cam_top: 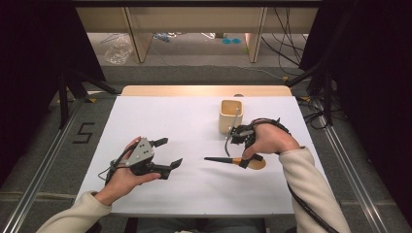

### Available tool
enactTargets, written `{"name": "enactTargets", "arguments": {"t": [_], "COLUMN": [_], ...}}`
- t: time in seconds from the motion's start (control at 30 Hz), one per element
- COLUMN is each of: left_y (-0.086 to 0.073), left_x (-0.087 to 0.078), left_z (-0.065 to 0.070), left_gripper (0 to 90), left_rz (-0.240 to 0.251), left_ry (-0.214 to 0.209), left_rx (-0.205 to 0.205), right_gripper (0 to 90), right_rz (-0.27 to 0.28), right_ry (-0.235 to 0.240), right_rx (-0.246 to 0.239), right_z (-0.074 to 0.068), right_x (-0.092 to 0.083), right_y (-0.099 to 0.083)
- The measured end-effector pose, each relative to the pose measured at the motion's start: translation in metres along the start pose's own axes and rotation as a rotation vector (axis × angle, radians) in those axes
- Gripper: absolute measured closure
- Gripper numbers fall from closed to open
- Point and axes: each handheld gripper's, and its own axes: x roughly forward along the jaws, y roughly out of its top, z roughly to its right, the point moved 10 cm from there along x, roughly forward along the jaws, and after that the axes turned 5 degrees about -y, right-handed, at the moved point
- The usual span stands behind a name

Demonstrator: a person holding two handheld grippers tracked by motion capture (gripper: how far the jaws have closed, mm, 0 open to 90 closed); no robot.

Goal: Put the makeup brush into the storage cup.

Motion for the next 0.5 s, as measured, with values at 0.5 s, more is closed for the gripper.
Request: {"name": "enactTargets", "arguments": {"t": [0.5], "left_y": [0.003], "left_x": [0.053], "left_z": [0.020], "left_gripper": [15.3], "left_rz": [-0.047], "left_ry": [-0.087], "left_rx": [0.093], "right_gripper": [62.8], "right_rz": [0.020], "right_ry": [0.001], "right_rx": [-0.068], "right_z": [-0.008], "right_x": [-0.011], "right_y": [0.018]}}
